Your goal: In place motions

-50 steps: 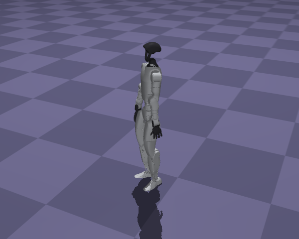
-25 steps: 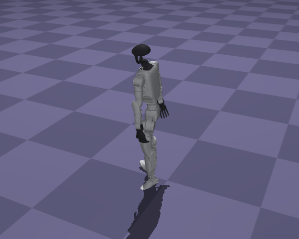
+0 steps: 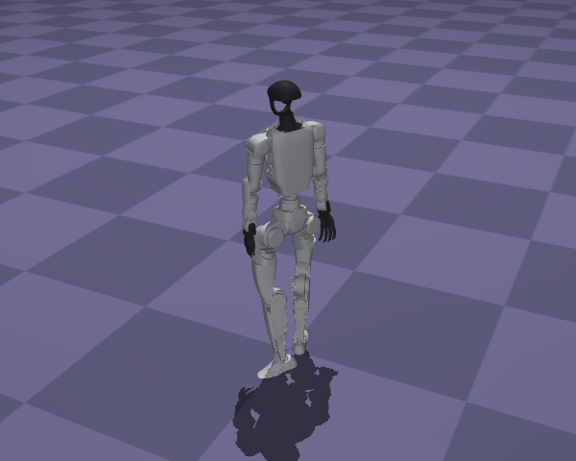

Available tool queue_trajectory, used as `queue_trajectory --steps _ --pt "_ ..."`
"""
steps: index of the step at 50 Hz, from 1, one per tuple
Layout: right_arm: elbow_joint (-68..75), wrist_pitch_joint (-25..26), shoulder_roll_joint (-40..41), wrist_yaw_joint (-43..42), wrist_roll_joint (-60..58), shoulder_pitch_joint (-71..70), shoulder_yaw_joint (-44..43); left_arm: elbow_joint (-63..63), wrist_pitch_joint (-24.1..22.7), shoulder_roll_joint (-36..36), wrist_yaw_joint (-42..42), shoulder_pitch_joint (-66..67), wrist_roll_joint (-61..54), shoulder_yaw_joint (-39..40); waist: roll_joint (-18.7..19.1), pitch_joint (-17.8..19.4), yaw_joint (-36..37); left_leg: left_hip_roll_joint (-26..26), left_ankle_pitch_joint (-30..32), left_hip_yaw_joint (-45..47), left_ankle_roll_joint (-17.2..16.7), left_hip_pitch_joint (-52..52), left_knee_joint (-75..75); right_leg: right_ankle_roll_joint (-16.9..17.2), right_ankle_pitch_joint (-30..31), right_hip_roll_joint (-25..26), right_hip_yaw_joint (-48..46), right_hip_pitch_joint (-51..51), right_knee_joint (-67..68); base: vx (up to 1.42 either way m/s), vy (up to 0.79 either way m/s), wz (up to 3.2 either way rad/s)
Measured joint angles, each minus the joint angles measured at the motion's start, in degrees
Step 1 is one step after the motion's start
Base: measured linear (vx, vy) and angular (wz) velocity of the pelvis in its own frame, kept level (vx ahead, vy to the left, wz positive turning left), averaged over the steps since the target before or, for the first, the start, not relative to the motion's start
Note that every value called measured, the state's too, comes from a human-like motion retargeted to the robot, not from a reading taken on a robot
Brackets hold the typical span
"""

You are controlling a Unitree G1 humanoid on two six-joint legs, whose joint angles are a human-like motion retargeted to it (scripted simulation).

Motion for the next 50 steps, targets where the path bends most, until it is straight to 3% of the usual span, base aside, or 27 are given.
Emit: queue_trajectory --steps 5,8,10,12,15,21,25,27,28,32,35,40,50 --pt "-3.1 -0.7 0.2 0.9 -2.0 -1.0 1.6 -1.9 -0.7 -0.1 -0.2 1.6 1.0 1.0 -1.0 -0.9 -3.1 1.4 6.2 1.6 4.6 3.5 3.8 -0.6 -1.4 -0.3 2.7 1.8 -0.5 -0.11 -0.25 -0.62" --pt "-3.6 -1.0 0.1 2.1 -1.2 -1.4 1.0 -1.5 -0.5 0.3 1.0 2.1 2.9 0.1 -4.1 -1.3 -2.8 1.8 6.4 -3.5 11.9 4.4 10.3 -0.6 -1.7 -3.1 5.5 3.4 -0.7 0.00 -0.27 -0.80" --pt "-3.5 -0.8 0.0 2.8 -0.6 -1.8 -0.2 -0.7 -0.2 0.3 1.7 1.9 3.5 -0.4 -5.2 -1.7 0.1 4.1 5.0 -9.3 13.4 2.2 18.4 -1.0 -1.7 -4.0 8.9 3.1 -0.5 0.01 -0.19 -1.64" --pt "-3.4 -0.5 -0.5 2.7 0.3 -2.7 -1.6 -0.1 0.1 -0.5 2.0 1.4 2.9 -0.4 -4.3 -1.4 3.0 7.3 1.5 -21.1 10.1 -4.3 28.5 -1.9 -1.5 -2.9 12.4 2.0 -0.1 -0.11 -0.16 -1.80" --pt "-3.4 -0.2 -1.4 1.4 2.5 -4.1 -2.8 -0.3 -0.3 -2.1 1.6 0.7 0.7 -0.2 -2.5 -0.5 5.8 4.6 -2.3 -37.3 5.5 -12.4 33.9 -2.6 -0.7 -1.9 17.1 0.2 0.3 -0.17 -0.07 -1.51" --pt "-3.3 -0.4 -3.4 0.9 4.0 -4.5 -3.3 -2.8 -1.1 -4.3 1.2 0.7 1.7 -1.3 1.6 -0.6 7.9 -4.0 -10.1 -50.9 -1.5 -18.0 22.9 -2.8 1.1 0.1 22.8 -3.2 1.2 -0.05 0.01 -1.27" --pt "-1.3 0.3 -3.8 -0.9 3.8 -4.1 -3.4 -2.9 -1.3 -4.3 0.7 1.2 3.0 -3.9 5.5 0.6 10.3 -7.7 -10.1 -53.5 -6.6 -16.8 7.8 -3.0 1.6 4.3 26.8 -3.0 2.0 0.09 0.02 -1.35" --pt "0.0 0.7 -4.0 -1.6 3.7 -3.3 -3.3 -2.5 -1.3 -4.3 0.1 2.1 3.4 -4.8 6.2 0.7 8.3 -9.5 -8.1 -54.4 -2.8 -15.0 4.7 -2.7 1.4 4.6 27.5 -1.9 2.3 0.21 0.09 -0.41" --pt "0.8 0.9 -4.2 -1.5 3.3 -3.3 -3.0 -2.2 -1.2 -4.2 -0.5 2.5 3.7 -4.7 7.2 0.6 5.9 -7.2 -8.8 -51.8 -4.0 -14.2 5.3 -2.5 1.2 5.0 27.0 -1.5 2.5 0.22 0.12 -0.11" --pt "3.0 2.6 -3.3 -2.6 4.0 -2.9 -2.0 -0.5 -0.3 -3.7 -1.6 2.0 5.5 -2.5 8.1 0.8 1.6 -7.7 -9.6 -52.4 -4.1 -13.3 4.8 -1.9 1.3 4.8 28.9 -1.6 3.3 0.07 0.12 -0.46" --pt "5.5 1.7 -3.0 -4.6 7.9 -2.1 -2.7 -0.5 -0.5 -2.9 -2.0 1.9 6.0 -2.3 8.3 1.3 2.7 -8.1 -10.2 -48.5 -3.2 -10.8 2.8 -1.9 1.7 5.4 32.5 -1.8 3.9 0.08 0.10 -0.96" --pt "7.1 2.9 -2.0 -3.7 8.1 1.2 -3.8 -0.5 -0.1 -2.3 -1.3 3.1 6.2 -2.0 8.5 -1.4 3.6 -8.2 -11.5 -46.0 -2.9 -10.0 1.5 -1.1 2.2 5.3 35.1 -3.4 4.4 0.18 0.03 -0.49" --pt "4.7 2.6 -1.6 -2.6 5.3 0.6 -1.6 -0.8 0.2 -1.4 -2.4 2.4 3.2 -0.5 8.4 0.1 2.8 -8.0 -13.5 -44.1 -2.6 -8.9 1.7 -0.6 3.1 5.3 36.9 -3.8 5.2 0.00 0.01 -0.13"
